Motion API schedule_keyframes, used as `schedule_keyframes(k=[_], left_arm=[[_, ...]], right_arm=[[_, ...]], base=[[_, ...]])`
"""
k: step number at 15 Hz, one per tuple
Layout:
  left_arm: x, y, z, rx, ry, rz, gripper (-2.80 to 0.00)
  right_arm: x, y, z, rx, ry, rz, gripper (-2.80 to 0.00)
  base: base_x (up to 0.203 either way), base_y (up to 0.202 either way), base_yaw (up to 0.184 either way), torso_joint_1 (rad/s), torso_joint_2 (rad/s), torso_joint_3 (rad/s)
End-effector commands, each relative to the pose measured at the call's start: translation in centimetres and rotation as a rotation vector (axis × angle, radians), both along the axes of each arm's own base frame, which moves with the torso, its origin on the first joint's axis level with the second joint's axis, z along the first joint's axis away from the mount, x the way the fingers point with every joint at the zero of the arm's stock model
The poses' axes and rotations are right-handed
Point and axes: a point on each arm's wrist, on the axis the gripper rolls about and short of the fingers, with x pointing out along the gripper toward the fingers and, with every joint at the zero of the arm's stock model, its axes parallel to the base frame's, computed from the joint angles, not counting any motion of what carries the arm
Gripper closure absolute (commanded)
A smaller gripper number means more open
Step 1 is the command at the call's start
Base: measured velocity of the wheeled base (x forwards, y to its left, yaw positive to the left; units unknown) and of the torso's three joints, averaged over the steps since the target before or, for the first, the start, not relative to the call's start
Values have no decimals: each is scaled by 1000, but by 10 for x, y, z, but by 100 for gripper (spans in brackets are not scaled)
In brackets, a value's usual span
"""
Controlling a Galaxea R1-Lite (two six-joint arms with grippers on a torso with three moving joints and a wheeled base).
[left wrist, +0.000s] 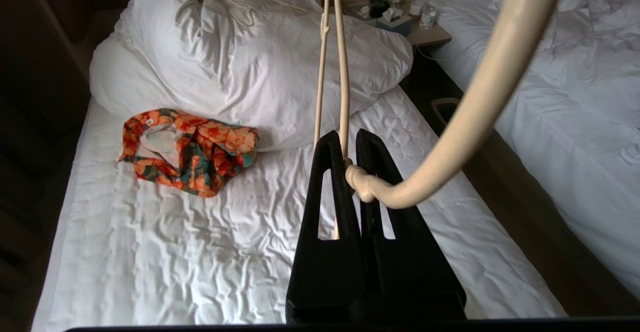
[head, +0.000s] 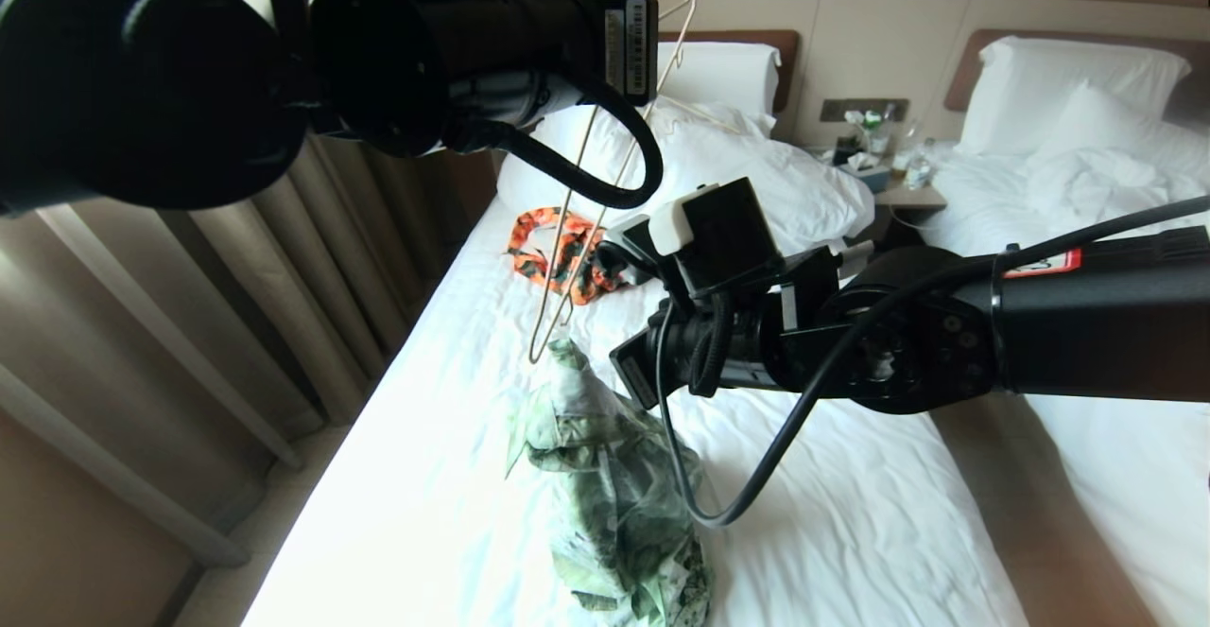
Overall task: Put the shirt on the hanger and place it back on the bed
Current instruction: Take the clothes hanger out of the clothes
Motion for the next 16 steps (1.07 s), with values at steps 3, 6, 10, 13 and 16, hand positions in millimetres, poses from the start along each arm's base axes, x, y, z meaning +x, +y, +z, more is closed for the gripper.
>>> schedule_keyframes(k=[3, 6, 10, 13, 16], left_arm=[[-4, 1, 5, -9, -11, -2, 0], [-5, 1, 4, 6, 5, -4, 0], [-7, 2, 7, 0, -1, -7, 0], [-9, 2, 9, -5, -4, -11, 0], [-11, 0, 9, -9, -5, -19, 0]], right_arm=[[1, 8, -3, 1, -43, 31, -280], [-1, 13, -2, 28, -83, 76, -280], [-4, 16, -3, 60, -56, 131, -280], [-1, 25, -14, 84, -47, 159, -280], [7, 37, -30, 94, -65, 158, 0]], base=[[0, 0, 0, 0, 0, 0], [0, 0, 0, 0, 0, 0], [0, 0, 0, 0, 0, 0], [0, 0, 0, 0, 0, 0], [0, 0, 0, 0, 0, 0]])
